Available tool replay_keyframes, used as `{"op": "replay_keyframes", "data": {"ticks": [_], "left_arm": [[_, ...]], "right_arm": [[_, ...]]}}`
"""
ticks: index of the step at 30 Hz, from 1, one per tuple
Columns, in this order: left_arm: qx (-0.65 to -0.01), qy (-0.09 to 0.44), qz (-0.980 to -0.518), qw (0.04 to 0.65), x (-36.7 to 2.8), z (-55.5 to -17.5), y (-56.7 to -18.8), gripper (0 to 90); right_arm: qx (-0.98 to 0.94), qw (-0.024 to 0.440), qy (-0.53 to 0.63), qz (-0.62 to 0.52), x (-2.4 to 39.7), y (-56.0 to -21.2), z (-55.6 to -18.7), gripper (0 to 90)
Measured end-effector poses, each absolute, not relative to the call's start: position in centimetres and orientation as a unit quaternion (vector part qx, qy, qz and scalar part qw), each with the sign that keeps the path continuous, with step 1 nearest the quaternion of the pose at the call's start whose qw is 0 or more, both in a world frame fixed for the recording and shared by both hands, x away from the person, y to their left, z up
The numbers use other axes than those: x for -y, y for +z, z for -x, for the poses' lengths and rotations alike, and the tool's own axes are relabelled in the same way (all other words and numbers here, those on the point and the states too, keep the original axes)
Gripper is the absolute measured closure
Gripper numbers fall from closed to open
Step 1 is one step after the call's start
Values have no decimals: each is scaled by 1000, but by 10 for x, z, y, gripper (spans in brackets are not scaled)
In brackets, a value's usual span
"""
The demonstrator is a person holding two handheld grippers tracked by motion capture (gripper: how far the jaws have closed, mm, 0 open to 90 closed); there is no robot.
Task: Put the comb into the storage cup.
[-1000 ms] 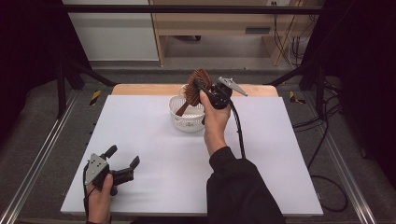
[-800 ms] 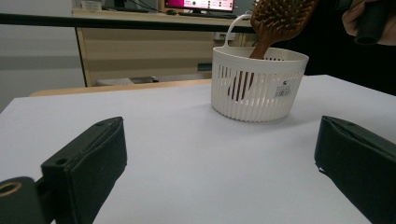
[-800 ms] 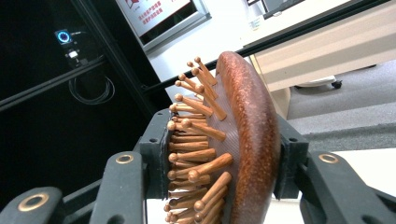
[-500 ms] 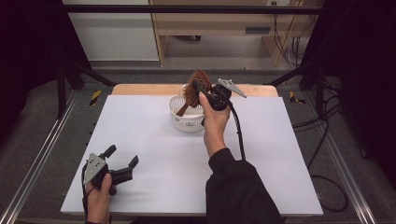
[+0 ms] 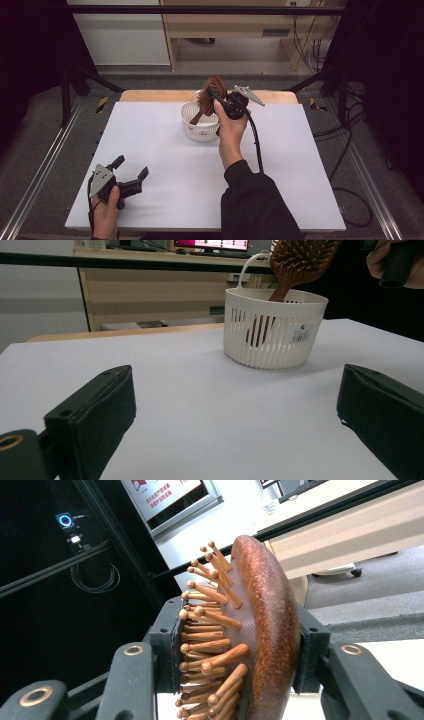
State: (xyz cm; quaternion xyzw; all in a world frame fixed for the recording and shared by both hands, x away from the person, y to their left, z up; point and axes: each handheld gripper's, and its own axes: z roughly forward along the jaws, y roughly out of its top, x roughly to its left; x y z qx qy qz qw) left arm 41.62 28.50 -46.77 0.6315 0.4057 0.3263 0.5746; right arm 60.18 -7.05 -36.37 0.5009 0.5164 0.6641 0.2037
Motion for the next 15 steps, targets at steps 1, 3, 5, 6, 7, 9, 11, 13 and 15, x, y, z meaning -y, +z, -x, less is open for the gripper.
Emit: {"op": "replay_keyframes", "data": {"ticks": [1,3,5,6,7,9,11,13,15], "left_arm": [[-406,326,-632,575,-285,-416,-468,26],[-406,326,-632,575,-285,-416,-468,26],[-406,326,-631,575,-285,-416,-468,25],[-405,326,-632,575,-285,-416,-468,25],[-406,328,-631,574,-285,-416,-468,26],[-407,328,-630,574,-286,-416,-468,26],[-406,326,-631,576,-286,-416,-468,25],[-406,326,-631,576,-286,-416,-468,26],[-406,326,-631,576,-286,-416,-468,25]], "right_arm": [[-516,203,665,-501,70,-364,-602,509],[-517,203,665,-500,70,-365,-602,509],[-516,200,666,-500,69,-366,-602,509],[-516,200,666,-500,69,-367,-603,509],[-516,200,666,-501,69,-368,-603,509],[-515,199,665,-502,69,-369,-603,509],[-515,199,665,-503,68,-371,-604,509],[-514,198,666,-503,68,-371,-604,509],[-514,196,666,-503,67,-372,-604,509]]}}
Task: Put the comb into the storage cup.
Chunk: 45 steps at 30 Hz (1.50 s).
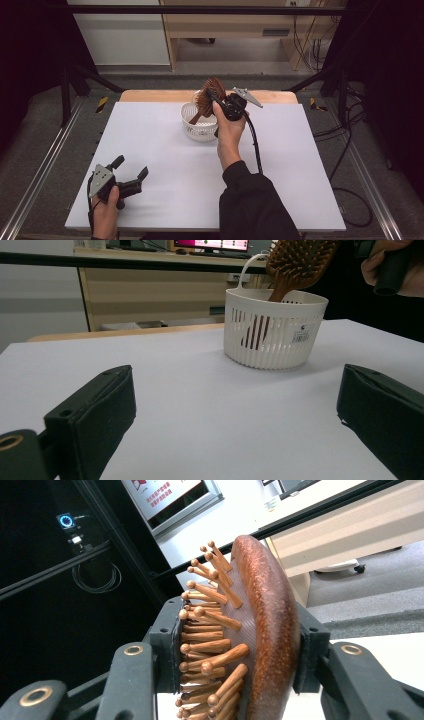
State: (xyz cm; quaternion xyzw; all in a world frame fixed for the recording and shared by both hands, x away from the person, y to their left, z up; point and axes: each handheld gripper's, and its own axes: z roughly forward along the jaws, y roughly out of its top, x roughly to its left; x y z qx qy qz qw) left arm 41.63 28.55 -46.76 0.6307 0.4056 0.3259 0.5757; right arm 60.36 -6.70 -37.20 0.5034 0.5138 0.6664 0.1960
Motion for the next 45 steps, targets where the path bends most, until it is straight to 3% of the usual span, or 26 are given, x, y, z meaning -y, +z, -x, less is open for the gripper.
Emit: {"op": "replay_keyframes", "data": {"ticks": [45], "left_arm": [[-404,327,-634,573,-285,-416,-467,25]], "right_arm": [[-514,187,664,-509,65,-385,-609,508]]}}
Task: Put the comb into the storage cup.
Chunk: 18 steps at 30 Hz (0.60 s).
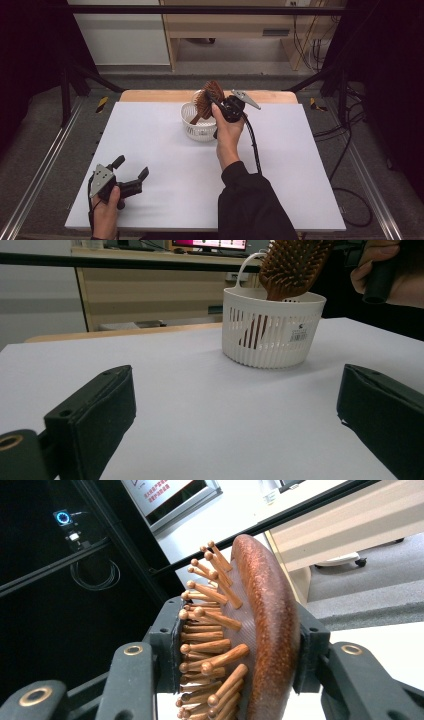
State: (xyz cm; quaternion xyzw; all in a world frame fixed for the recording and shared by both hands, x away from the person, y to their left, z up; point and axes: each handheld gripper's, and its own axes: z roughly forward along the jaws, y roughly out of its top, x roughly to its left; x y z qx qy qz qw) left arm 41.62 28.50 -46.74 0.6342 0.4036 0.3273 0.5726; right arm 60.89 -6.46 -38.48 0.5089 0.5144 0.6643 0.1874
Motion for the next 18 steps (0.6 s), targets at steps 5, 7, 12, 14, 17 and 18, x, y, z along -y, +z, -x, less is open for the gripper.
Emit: {"op": "replay_keyframes", "data": {"ticks": [5,7,12,14,17,18], "left_arm": [[-403,325,-634,574,-285,-416,-468,26],[-403,325,-635,574,-285,-416,-468,26],[-401,324,-635,575,-284,-416,-467,26],[-401,325,-636,574,-284,-416,-467,26],[-401,324,-635,575,-284,-416,-467,26],[-401,324,-635,575,-284,-416,-467,26]], "right_arm": [[-514,187,664,-511,65,-388,-609,508],[-513,187,664,-511,66,-389,-609,508],[-513,187,663,-512,66,-390,-610,508],[-513,186,663,-513,66,-391,-609,507],[-513,186,663,-513,66,-390,-609,508],[-513,186,663,-513,66,-390,-609,507]]}}
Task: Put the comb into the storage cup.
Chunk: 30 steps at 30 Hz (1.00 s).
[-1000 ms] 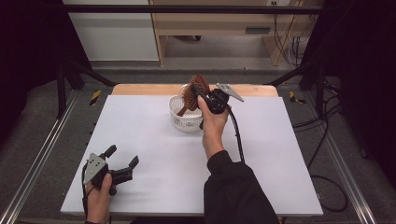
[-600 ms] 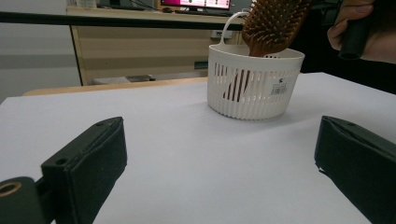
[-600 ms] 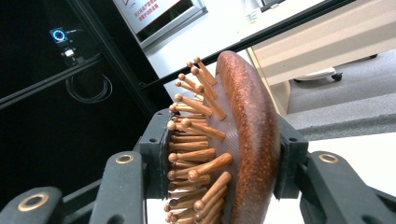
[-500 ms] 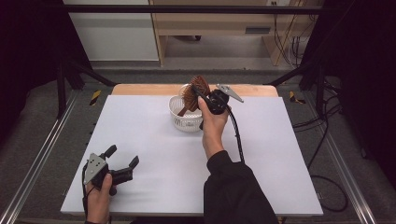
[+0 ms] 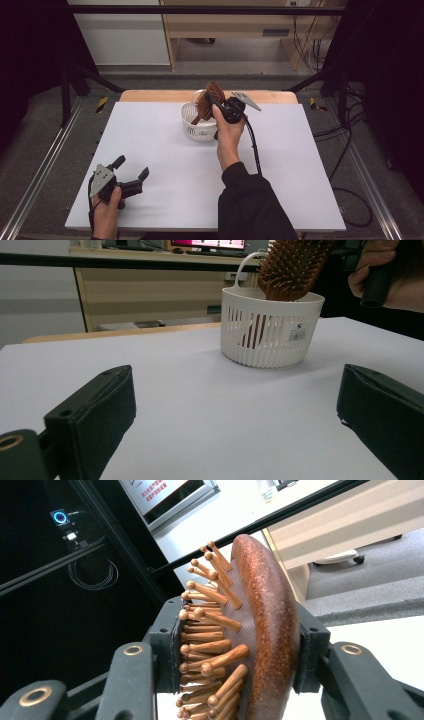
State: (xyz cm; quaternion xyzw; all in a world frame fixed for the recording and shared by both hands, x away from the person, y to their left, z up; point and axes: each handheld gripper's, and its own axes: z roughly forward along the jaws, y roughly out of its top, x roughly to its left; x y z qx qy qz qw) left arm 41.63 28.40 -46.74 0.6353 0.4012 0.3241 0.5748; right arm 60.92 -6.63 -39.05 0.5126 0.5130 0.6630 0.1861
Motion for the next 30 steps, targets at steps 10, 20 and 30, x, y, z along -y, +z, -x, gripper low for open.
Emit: {"op": "replay_keyframes", "data": {"ticks": [10,20,30], "left_arm": [[-399,323,-637,575,-283,-416,-467,25],[-401,324,-636,574,-284,-417,-467,25],[-400,324,-636,574,-284,-416,-467,26]], "right_arm": [[-514,186,662,-513,67,-391,-609,507],[-515,184,662,-512,68,-391,-609,507],[-514,181,663,-513,69,-391,-610,506]]}}
